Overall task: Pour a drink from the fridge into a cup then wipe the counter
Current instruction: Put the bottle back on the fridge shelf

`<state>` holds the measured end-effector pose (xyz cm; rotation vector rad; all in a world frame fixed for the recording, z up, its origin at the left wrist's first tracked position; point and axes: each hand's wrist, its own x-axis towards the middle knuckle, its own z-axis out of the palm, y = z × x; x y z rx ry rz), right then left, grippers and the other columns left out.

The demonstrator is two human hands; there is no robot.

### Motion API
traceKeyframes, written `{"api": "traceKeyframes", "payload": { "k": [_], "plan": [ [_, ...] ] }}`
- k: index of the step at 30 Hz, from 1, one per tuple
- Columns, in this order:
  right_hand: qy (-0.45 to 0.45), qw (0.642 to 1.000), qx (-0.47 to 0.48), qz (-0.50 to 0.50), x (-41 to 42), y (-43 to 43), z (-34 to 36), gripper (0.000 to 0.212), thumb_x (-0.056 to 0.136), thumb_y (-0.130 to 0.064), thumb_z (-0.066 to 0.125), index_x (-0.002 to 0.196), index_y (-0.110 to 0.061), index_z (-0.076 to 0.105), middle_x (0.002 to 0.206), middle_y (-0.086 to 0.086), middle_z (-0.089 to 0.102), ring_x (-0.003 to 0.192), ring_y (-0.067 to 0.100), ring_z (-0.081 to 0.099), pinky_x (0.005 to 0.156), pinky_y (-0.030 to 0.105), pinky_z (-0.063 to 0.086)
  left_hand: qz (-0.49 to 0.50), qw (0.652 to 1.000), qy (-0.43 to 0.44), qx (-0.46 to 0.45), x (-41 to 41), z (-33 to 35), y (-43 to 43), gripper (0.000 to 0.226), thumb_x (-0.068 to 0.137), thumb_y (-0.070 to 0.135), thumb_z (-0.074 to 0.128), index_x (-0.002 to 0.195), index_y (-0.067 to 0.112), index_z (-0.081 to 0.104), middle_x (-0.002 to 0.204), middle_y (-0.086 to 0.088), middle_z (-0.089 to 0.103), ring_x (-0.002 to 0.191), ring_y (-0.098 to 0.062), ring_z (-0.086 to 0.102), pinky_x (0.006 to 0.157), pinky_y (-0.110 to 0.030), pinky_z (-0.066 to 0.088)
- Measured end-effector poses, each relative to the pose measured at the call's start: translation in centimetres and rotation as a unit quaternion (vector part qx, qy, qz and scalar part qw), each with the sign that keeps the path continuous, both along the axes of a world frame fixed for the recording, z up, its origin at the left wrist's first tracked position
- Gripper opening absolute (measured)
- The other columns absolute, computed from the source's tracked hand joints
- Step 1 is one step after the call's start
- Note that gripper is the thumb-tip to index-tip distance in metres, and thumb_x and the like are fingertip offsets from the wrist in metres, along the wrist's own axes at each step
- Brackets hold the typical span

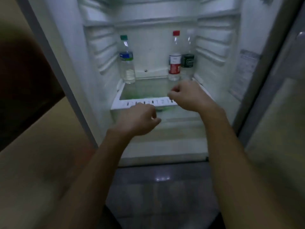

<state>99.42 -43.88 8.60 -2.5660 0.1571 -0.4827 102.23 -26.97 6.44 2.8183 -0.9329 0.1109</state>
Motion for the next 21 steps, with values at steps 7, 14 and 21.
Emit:
{"api": "traceKeyframes", "payload": {
  "k": [7,14,21],
  "plan": [
    [0.070,0.997,0.005,-0.039,-4.7,2.0,-4.4,0.031,0.091,-0.025,0.055,0.094,0.002,0.071,0.081,0.018,0.070,0.067,0.031,0.062,0.061,0.040,0.052,-0.050,0.996,0.066,0.016,-2.9,-3.8,0.8,0.032,0.094,0.047,0.053,0.110,0.021,0.064,0.110,-0.001,0.068,0.099,-0.020,0.061,0.084,-0.036,0.050],
    [0.107,0.990,-0.017,-0.094,-10.7,4.5,-10.6,0.031,0.087,-0.021,0.052,0.076,0.003,0.067,0.069,0.019,0.065,0.069,0.032,0.061,0.061,0.040,0.048,-0.100,0.990,0.097,0.037,-5.8,-8.1,4.0,0.032,0.094,0.048,0.052,0.108,0.021,0.063,0.109,-0.001,0.067,0.102,-0.023,0.059,0.084,-0.036,0.049],
    [0.165,0.978,-0.019,-0.130,-19.9,8.3,-16.4,0.034,0.091,-0.024,0.052,0.067,-0.001,0.060,0.067,0.013,0.063,0.064,0.025,0.057,0.059,0.037,0.043,-0.171,0.970,0.146,0.088,-10.8,-12.5,6.1,0.038,0.097,0.044,0.048,0.114,0.012,0.061,0.109,-0.007,0.066,0.107,-0.026,0.057,0.085,-0.034,0.048]
  ]
}}
